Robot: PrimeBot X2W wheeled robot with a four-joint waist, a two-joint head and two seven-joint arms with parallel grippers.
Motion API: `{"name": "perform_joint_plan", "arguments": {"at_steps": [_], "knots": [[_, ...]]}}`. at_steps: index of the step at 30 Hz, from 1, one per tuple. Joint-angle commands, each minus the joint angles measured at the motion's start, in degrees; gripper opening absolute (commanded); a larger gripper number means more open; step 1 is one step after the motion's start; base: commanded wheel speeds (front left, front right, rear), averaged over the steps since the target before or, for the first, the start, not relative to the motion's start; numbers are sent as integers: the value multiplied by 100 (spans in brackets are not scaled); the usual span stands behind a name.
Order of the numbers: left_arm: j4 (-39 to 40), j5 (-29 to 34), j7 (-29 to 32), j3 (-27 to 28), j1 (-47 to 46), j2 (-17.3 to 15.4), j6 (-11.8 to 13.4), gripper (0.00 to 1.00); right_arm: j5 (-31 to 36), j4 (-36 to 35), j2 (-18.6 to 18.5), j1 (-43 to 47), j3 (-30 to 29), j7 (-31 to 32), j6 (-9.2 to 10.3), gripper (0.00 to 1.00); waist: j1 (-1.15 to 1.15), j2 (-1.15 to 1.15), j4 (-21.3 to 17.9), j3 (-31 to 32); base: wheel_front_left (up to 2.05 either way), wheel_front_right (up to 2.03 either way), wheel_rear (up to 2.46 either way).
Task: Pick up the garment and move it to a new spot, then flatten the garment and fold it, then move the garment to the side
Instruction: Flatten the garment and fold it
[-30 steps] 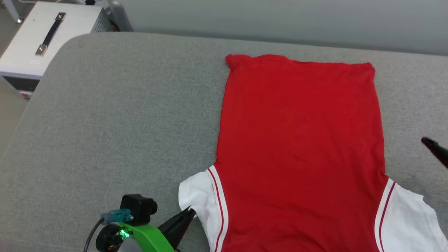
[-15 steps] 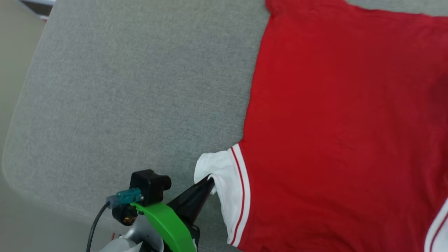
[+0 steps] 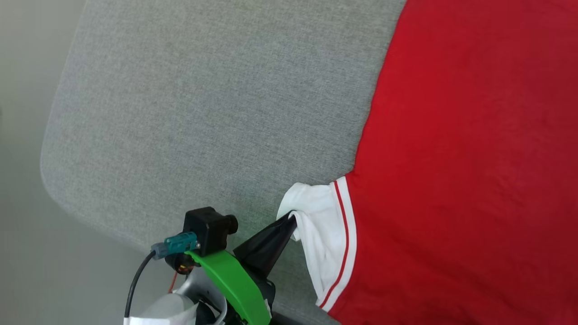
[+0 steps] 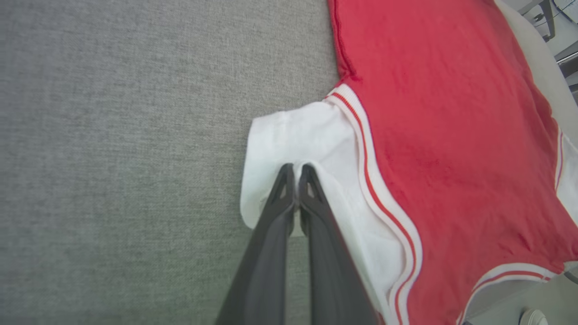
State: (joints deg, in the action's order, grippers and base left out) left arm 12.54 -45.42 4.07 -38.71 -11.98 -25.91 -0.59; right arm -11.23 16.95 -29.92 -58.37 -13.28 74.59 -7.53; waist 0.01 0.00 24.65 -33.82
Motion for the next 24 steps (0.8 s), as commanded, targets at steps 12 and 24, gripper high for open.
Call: {"name": "perform_joint_plan", "arguments": {"at_steps": [12,24], "knots": [[-222,-8,-143,-13,-226,134,-90,0,5,188,-57,310,268,52,4,0,-1,0,189,-138,0,0,0],[-246,-6,-124,34,-177,14,18,0,-273,275,137,1142,-120,-466,4,0,-1,0,-321,650,0,0,0]]}}
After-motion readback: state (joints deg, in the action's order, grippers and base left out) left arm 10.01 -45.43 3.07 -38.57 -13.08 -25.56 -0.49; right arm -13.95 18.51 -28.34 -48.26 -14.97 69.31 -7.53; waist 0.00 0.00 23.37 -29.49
